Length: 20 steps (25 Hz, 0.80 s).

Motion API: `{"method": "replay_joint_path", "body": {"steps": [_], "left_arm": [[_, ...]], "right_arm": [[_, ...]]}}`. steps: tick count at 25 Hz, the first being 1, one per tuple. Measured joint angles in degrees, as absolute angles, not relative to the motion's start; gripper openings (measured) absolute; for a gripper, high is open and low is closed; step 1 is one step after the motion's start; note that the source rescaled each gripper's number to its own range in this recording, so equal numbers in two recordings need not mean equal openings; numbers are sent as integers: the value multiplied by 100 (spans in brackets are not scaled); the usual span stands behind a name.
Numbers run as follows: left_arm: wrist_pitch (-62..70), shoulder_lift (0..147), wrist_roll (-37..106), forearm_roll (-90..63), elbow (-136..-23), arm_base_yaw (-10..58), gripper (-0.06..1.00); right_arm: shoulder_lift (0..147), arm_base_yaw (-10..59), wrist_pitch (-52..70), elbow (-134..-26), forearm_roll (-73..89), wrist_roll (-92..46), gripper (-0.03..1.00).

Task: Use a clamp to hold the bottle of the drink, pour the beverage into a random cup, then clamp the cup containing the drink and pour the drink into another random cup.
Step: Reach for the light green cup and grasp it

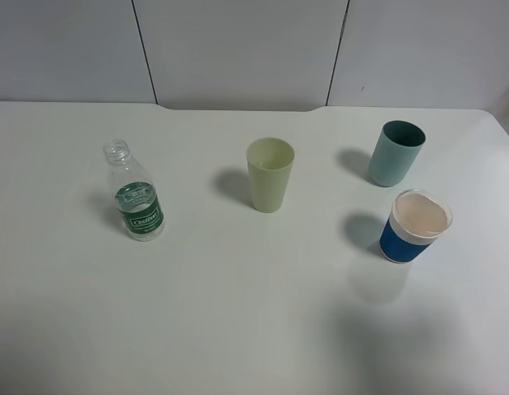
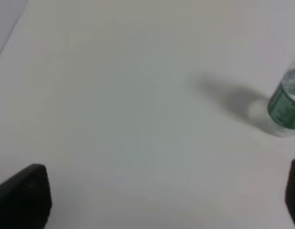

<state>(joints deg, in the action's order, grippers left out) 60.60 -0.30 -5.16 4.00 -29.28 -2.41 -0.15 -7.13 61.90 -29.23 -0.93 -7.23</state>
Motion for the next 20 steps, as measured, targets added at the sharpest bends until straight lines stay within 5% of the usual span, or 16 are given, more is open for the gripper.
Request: {"method": "replay_joint_path", "body": {"steps": [20], "left_arm": [[6060, -30, -516, 400, -2928, 9, 100]], "right_arm": [[-15, -713, 6190, -2923, -93, -723, 100]]}}
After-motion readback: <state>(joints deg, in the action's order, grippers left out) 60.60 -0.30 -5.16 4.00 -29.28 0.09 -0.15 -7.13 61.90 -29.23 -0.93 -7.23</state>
